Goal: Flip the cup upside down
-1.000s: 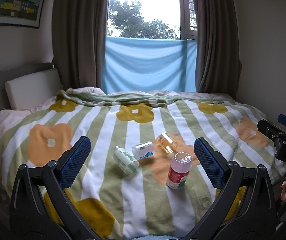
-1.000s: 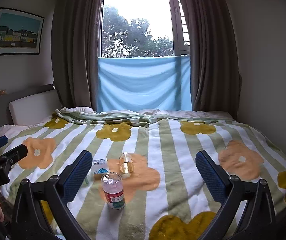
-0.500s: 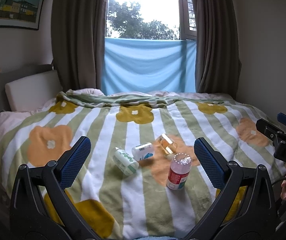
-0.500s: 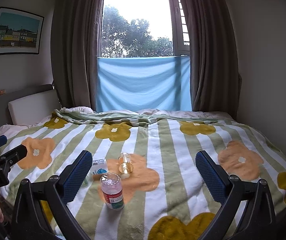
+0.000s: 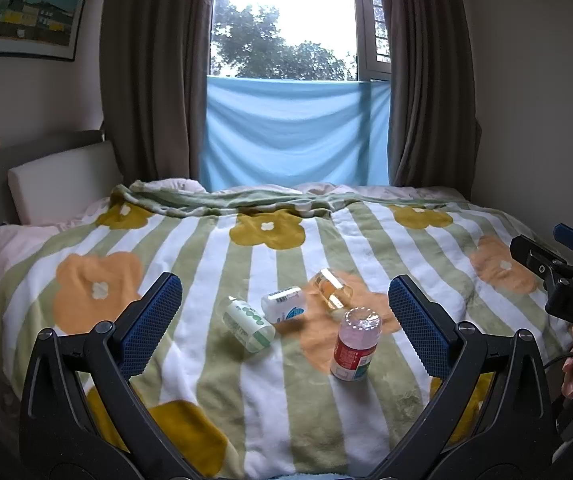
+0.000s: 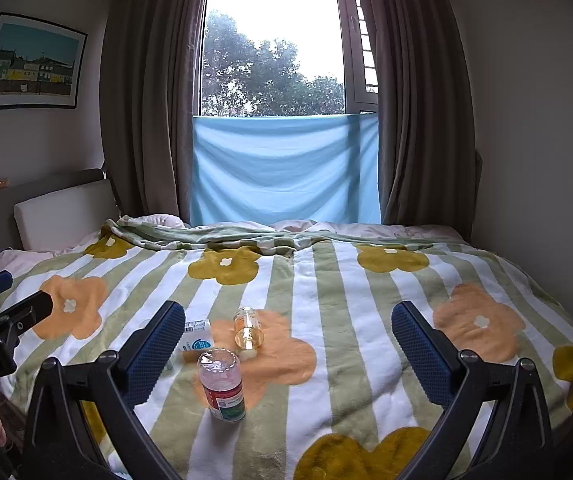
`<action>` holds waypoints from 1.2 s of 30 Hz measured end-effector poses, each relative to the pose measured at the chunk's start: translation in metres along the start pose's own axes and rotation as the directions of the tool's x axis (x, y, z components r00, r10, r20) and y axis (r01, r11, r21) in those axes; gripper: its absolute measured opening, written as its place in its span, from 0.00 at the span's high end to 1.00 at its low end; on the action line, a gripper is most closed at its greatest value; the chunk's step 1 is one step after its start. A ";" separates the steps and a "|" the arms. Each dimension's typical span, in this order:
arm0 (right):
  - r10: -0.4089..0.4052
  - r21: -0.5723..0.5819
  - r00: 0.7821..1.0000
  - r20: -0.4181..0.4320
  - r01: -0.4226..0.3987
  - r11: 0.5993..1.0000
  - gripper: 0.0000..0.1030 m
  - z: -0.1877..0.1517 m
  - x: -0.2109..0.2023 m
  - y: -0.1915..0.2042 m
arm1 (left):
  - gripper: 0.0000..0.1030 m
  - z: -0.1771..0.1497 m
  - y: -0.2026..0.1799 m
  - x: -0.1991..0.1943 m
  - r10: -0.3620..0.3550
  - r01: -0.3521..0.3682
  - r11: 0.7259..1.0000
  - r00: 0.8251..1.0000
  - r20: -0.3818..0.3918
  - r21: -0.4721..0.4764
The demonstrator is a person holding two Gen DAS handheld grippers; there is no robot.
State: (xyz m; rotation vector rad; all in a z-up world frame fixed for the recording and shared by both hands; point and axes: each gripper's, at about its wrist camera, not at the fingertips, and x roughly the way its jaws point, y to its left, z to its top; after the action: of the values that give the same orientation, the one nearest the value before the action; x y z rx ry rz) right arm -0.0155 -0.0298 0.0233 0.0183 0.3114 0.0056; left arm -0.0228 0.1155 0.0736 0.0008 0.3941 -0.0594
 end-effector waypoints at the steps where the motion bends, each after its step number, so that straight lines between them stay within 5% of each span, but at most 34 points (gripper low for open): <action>1: 0.001 0.000 1.000 0.000 -0.001 1.000 0.00 0.000 0.001 -0.001 | 0.00 0.000 -0.001 0.000 -0.001 0.001 1.000 1.000 -0.001 0.000; 36: 0.003 -0.001 1.000 0.005 -0.003 1.000 0.00 0.007 0.002 -0.007 | 0.00 0.005 0.002 -0.009 0.066 -0.067 0.998 0.996 0.053 0.006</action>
State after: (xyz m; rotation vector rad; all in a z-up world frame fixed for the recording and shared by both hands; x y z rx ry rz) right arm -0.0116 -0.0365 0.0289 0.0183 0.3062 0.0089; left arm -0.0288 0.1181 0.0812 0.0194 0.3406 0.0047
